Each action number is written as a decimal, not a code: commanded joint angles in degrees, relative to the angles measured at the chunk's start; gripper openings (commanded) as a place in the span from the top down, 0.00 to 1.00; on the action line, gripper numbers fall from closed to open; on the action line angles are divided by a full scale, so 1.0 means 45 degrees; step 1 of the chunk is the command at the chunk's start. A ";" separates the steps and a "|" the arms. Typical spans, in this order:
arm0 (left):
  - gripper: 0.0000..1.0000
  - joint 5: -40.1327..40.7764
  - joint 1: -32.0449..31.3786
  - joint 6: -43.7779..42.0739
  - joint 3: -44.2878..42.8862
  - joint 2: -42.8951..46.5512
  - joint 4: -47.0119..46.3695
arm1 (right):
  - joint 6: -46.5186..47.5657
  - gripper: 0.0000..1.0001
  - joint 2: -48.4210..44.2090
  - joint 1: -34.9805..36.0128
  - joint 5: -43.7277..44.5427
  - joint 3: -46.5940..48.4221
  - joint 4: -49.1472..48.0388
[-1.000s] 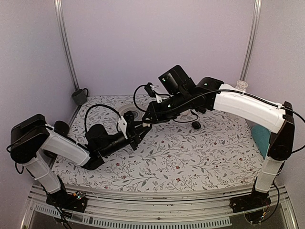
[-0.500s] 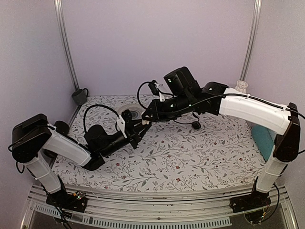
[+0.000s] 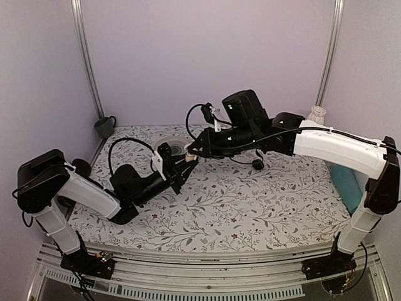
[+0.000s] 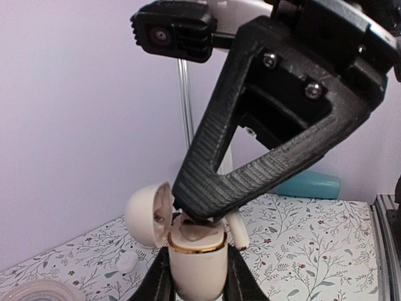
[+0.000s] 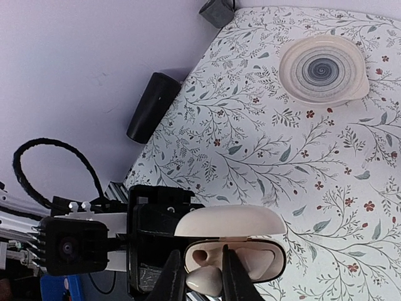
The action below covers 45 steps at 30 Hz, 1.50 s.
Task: Insert the wireless bluetooth earbuds into the charging case
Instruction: Adjust the left earbud in the left side groove of the charging case.
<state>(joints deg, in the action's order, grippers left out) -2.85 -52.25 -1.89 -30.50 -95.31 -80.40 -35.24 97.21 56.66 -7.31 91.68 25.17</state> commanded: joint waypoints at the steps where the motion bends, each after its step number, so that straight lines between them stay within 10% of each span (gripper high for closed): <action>1: 1.00 0.0290 -0.0186 0.0081 -0.0417 -0.0127 -0.1140 | -0.0568 0.94 -0.0796 -0.0121 0.0931 -0.0694 -0.0909; 45: 1.00 0.3767 -0.1240 -0.2172 -0.1528 -0.1685 -0.2329 | -0.1673 0.94 -0.0657 0.0566 0.3961 -0.1535 -0.3535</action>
<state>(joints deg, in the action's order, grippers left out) 13.28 -56.62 -11.55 -35.86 -102.61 -86.59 -43.70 92.66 58.24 7.88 83.96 10.81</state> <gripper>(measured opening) 0.219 0.161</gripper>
